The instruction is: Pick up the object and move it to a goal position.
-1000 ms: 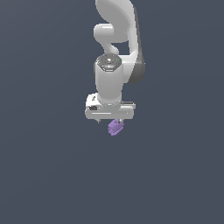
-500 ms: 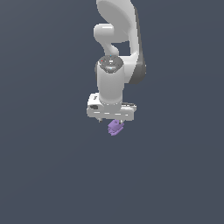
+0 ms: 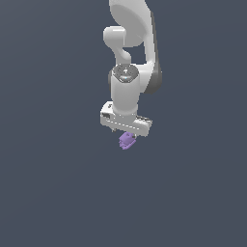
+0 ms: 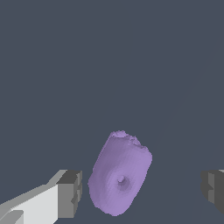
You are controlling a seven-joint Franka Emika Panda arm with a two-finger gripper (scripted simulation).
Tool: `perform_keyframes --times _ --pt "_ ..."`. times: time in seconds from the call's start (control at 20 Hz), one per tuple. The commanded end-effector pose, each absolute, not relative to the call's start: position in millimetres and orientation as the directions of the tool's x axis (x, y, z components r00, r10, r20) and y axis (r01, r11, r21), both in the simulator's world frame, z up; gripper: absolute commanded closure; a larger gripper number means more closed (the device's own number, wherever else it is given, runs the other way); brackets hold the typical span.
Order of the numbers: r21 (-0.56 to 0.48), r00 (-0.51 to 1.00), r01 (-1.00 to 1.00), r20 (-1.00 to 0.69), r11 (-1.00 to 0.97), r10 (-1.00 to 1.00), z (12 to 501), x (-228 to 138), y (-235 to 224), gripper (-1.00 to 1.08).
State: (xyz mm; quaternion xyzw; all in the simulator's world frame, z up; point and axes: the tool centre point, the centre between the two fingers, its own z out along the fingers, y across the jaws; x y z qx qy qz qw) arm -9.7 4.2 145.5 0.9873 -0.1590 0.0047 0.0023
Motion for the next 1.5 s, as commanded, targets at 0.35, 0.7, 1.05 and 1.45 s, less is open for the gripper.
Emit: perform_keyframes --times 0.35,0.7,1.05,1.45 --pt "0.000 0.843 -0.538 0.004 -0.843 -0.538 131.6 -22.9 14.3 -0.92" --pt "0.000 0.762 -0.648 0.001 -0.762 -0.648 124.3 -30.4 19.2 -0.92" --pt "0.000 0.714 -0.700 0.000 -0.714 -0.700 120.7 -34.3 21.6 -0.92" --pt "0.000 0.709 -0.705 0.000 -0.709 -0.705 116.9 -34.9 22.1 -0.92"
